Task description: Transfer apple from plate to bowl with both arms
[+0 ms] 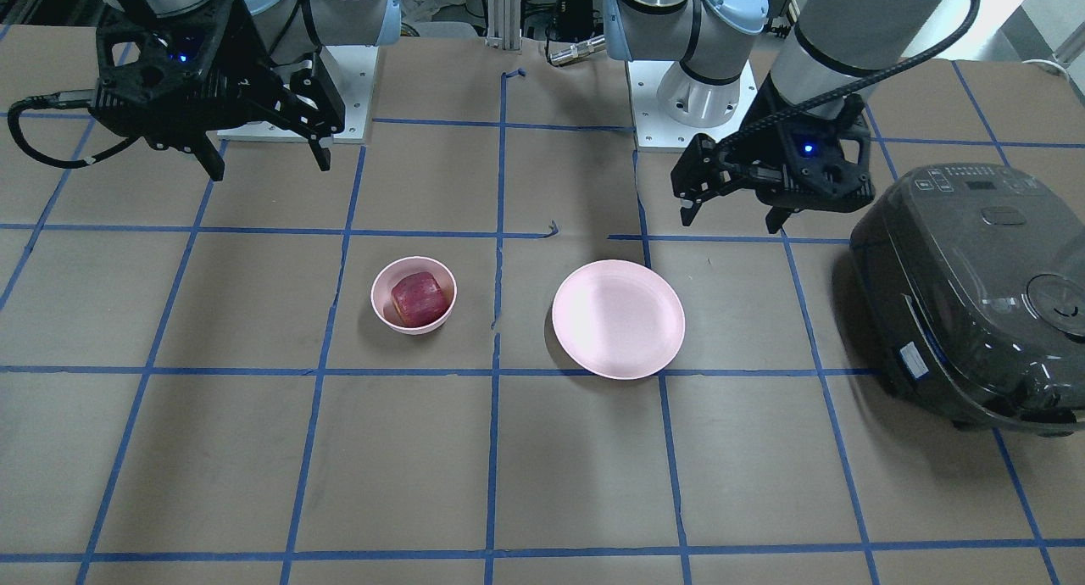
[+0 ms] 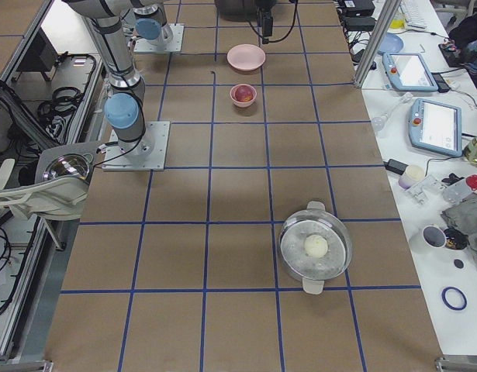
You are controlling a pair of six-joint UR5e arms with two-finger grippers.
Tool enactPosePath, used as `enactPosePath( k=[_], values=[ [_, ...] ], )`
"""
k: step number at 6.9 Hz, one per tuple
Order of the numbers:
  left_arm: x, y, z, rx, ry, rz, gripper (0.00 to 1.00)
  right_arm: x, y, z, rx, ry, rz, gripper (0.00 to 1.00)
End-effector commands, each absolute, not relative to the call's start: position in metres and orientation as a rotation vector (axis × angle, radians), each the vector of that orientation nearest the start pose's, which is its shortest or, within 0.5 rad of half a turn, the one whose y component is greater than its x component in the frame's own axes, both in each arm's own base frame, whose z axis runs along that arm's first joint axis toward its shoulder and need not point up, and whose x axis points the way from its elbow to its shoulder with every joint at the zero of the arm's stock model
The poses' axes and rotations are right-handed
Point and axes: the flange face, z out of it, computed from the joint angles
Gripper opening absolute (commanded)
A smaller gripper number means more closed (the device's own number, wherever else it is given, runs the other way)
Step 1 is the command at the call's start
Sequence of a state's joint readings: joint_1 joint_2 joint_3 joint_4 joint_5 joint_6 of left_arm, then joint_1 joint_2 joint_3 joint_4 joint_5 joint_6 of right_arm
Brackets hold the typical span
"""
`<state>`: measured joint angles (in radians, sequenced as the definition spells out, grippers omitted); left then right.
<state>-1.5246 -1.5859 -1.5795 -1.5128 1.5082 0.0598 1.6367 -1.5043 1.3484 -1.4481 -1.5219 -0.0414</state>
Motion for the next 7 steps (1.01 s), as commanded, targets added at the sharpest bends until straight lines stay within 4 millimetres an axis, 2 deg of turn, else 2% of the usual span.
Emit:
enactPosePath(
  k=[1,7],
  values=[
    [-0.1031,-0.5059,0.4937,0.029,3.129,-0.061,1.0,0.1721,-0.5088,0.5508,-0.167,3.087,-0.049,1.0],
    [-0.1058,-0.5046,0.4915,0.014,3.14,-0.056,1.0,0.1734,-0.5071,0.5524,-0.174,3.088,-0.054,1.0]
  ],
)
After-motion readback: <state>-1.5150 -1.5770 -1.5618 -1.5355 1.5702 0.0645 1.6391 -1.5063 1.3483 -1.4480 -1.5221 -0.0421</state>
